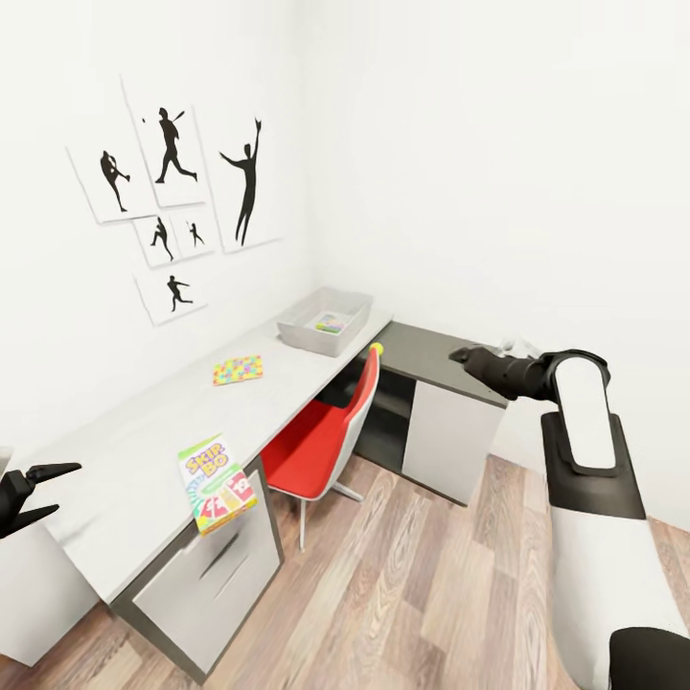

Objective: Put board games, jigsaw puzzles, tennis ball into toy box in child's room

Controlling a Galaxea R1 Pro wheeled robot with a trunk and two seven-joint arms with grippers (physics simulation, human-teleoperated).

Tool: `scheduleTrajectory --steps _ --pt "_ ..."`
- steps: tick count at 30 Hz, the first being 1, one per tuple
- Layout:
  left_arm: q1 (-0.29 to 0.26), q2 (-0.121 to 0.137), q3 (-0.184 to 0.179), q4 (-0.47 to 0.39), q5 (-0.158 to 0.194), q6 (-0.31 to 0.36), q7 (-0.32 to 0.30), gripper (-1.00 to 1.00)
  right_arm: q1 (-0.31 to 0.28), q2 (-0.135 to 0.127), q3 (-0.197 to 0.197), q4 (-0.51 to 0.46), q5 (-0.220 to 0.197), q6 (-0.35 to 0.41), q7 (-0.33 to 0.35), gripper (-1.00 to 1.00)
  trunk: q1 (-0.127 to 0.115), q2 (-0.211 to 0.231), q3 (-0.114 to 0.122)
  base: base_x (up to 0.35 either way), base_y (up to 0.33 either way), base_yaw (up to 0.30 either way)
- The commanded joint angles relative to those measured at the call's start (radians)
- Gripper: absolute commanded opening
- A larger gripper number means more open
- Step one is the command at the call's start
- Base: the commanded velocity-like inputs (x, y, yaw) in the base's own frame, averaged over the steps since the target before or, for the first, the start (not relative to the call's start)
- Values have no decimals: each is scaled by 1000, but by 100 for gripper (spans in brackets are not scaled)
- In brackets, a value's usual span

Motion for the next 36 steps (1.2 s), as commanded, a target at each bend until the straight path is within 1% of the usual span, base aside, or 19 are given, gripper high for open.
scheduleTrajectory --steps 1,2,5,6,8,11,15,17,19,21,25,26,27,28,29,31,34,35,36 --pt "-1 0 1 1 -10 4 -10 100 24 -7 -12 -1 -10 3 -11 100 0 -1 0 0 0 -152" --pt "-1 0 1 1 -10 4 -10 100 37 -9 -18 -1 -10 3 -11 100 0 -1 2 0 0 -152" --pt "-1 0 1 1 -10 4 -10 100 109 -15 -58 1 -9 4 -11 100 0 -1 6 0 0 -152" --pt "-1 0 1 1 -10 4 -11 100 125 -16 -64 2 -8 5 -10 100 0 -1 7 0 0 -151" --pt "-1 0 1 1 -10 4 -11 100 188 -17 -85 6 -8 6 -10 100 0 -1 10 0 0 -151" --pt "-1 0 1 1 -9 4 -12 100 259 -17 -94 14 -8 5 -9 100 0 -1 15 0 0 -151" --pt "-1 0 1 1 -9 4 -12 100 321 -11 -99 22 -9 -9 -6 100 0 -1 21 0 0 -151" --pt "-1 0 1 1 -9 4 -12 100 378 -10 -99 24 -9 -56 1 100 0 -1 24 0 0 -151" --pt "-1 0 1 1 -9 4 -13 100 422 -13 -93 25 -12 -97 4 100 0 -1 27 0 0 -151" --pt "-1 0 1 1 -9 4 -14 100 466 -8 -85 25 -13 -129 7 100 0 -1 30 0 0 -147" --pt "-1 1 1 1 -9 4 -26 100 489 0 -66 29 -13 -153 8 100 0 -1 32 0 0 -75" --pt "-1 1 1 1 -9 4 -32 100 493 4 -51 31 -13 -161 8 100 0 -1 33 0 0 -26" --pt "-1 1 1 0 -9 5 -44 100 497 26 41 35 -12 -197 8 100 0 -1 33 0 0 -7" --pt "-1 1 1 -1 -9 5 -46 100 497 32 86 36 -10 -218 8 100 0 -1 33 0 0 -4" --pt "-1 1 1 -2 -9 6 -47 100 497 34 109 36 -10 -230 6 100 0 -1 33 0 0 -4" --pt "-1 1 1 -3 -9 7 -51 100 497 39 202 27 -9 -275 -3 100 0 -1 33 0 0 -2" --pt "-1 3 1 -1 -10 7 -55 100 496 44 270 43 -8 -305 -2 100 0 -1 33 0 0 0" --pt "-1 3 1 -1 -10 7 -55 100 496 44 277 58 -8 -312 -1 100 0 -1 33 0 0 0" --pt "-1 4 1 0 -10 7 -56 100 496 44 288 98 -7 -334 3 100 0 -1 33 0 0 0"
